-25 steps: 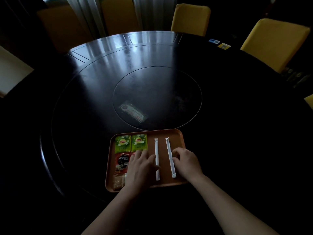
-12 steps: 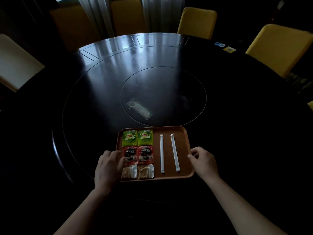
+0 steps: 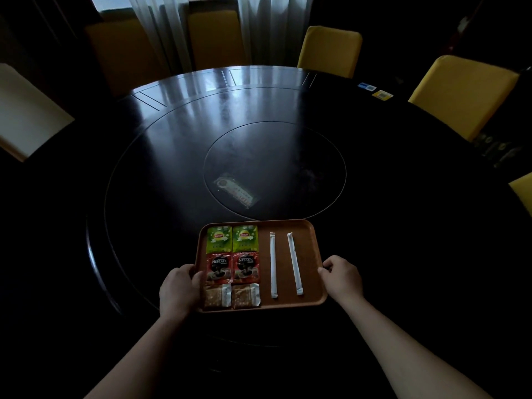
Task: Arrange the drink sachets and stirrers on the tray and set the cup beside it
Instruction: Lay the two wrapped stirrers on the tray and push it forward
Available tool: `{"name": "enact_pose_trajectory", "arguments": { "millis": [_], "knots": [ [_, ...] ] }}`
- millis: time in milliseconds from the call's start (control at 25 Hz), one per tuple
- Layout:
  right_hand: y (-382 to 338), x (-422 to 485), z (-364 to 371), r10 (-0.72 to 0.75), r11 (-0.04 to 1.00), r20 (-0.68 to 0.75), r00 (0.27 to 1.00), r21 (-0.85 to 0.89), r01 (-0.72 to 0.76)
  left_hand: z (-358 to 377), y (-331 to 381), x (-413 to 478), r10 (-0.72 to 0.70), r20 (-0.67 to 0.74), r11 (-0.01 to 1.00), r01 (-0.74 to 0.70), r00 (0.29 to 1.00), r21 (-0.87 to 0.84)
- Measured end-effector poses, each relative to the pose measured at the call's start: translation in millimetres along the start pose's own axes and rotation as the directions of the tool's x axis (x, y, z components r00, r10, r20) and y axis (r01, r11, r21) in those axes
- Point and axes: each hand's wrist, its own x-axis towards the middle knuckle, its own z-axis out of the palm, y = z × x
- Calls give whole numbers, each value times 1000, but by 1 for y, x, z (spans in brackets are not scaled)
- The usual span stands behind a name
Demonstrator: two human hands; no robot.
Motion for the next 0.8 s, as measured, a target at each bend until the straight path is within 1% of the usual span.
{"name": "enact_pose_trajectory", "arguments": {
  "millis": [120,280,480,640,800],
  "knots": [
    [-2,1,-3,20,1000,13,1000,-21,-20,-5,0,3,-35,13,998,36,999,-52],
    [-4,2,-6,31,999,29,999,-34,-30,-5,0,8,-56,39,996,59,998,-62],
    [-6,2,-8,-9,997,25,1000,-78,11,-3,-2,11,-17,22,999,17,1000,-32],
    [-8,3,-11,-26,996,11,1000,-80,27,-3,0,14,5,-5,1000,-5,1000,-17],
    [-10,12,-18,-44,996,4,999,-75,44,-7,11,22,65,-37,997,-66,997,-26]
  ]
}}
